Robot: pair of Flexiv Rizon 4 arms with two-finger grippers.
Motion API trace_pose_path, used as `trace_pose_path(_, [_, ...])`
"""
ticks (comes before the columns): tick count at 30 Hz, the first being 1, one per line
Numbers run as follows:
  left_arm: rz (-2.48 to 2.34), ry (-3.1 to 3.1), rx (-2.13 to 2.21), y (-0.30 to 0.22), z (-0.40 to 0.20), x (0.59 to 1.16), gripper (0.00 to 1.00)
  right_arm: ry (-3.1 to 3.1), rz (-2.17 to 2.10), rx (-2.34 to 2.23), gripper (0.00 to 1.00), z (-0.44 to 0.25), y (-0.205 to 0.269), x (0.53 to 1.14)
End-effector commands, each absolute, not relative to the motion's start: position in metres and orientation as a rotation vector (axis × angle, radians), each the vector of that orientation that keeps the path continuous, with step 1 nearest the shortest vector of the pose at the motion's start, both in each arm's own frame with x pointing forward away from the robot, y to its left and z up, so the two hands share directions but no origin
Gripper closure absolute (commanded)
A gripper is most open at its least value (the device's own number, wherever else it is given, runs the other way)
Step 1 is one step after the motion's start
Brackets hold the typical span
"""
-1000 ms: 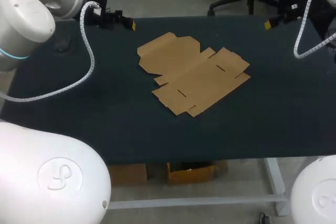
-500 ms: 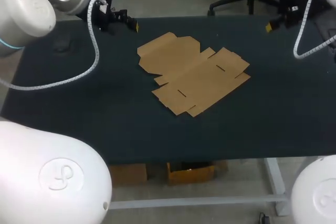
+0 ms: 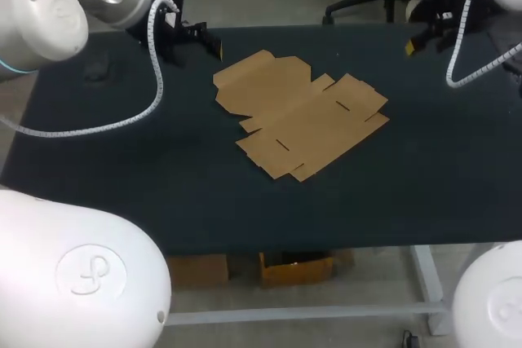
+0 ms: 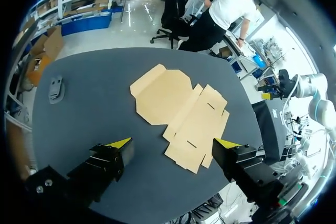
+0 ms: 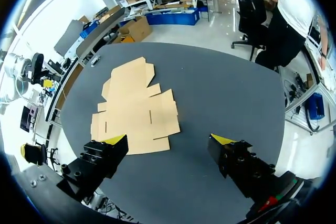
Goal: Assemble the packaging by folding the flat box into shape, placing the metal phone stand inside, and closing the box properly
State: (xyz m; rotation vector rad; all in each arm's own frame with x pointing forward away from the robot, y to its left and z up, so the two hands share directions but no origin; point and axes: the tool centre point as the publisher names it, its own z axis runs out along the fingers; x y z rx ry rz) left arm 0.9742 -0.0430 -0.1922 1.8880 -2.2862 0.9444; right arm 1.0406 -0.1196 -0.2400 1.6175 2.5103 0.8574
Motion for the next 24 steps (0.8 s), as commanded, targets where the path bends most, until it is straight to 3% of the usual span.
trace_pose_path(1, [0.909, -2.279, 1.908, -0.045, -0.193, 0.971, 0.00, 2.538, 0.869, 1.630, 0.00, -0.244, -0.122, 1.044])
trace_pose_path(24, [0.788, -2.160, 1.956, -0.048, -0.216, 0.942, 0.00, 2.714, 0.876, 1.652, 0.00, -0.280, -0.116, 1.051])
